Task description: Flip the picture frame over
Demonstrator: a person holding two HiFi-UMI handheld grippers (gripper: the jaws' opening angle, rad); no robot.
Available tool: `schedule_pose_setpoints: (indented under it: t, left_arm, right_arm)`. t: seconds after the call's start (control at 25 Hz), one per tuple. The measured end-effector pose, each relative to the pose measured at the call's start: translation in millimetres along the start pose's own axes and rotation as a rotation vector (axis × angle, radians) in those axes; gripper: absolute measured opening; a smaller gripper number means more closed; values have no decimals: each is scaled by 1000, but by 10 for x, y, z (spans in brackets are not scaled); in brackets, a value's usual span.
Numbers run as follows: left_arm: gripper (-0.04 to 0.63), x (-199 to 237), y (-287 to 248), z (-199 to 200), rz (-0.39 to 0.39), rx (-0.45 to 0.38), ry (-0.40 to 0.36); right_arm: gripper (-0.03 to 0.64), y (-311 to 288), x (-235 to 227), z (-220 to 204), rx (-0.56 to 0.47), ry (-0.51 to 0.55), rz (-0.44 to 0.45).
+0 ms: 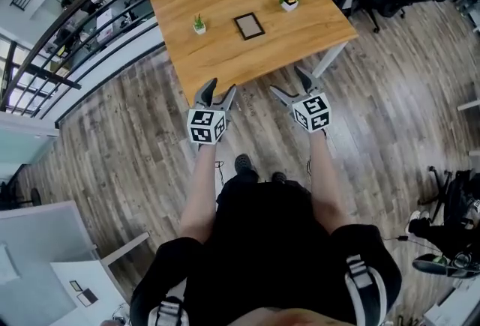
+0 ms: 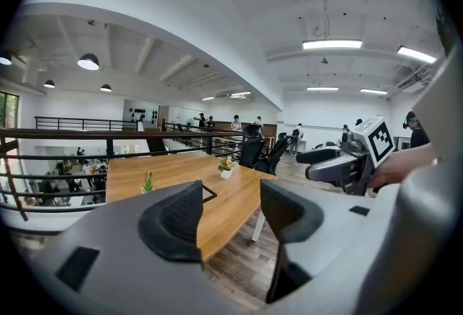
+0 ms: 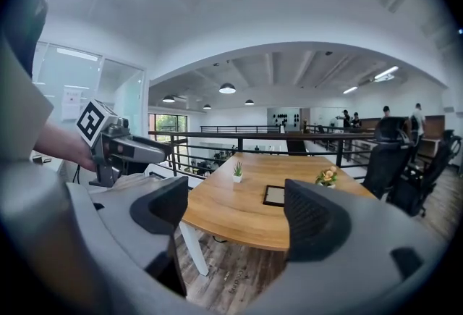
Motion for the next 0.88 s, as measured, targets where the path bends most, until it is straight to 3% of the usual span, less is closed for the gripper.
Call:
schedule_pose_setpoints:
  t: [0.56,0.88]
  left_arm:
    - [247,695,-129,46,-69,23,21]
    - [247,799,-255,60,-123,41,-5]
  right_arm:
    - [394,-536,141,228,4,-49,-46]
    - [385,-705,115,314,-2,-74,-75]
Point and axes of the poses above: the fingertips, and each gripper's own axes: y backward along the fingers, x to its left, z out of its top, the point moved 4 cm from there along y, backward along the fingers, and after that the axes turned 14 degrees about x, right-handed, at the moved point
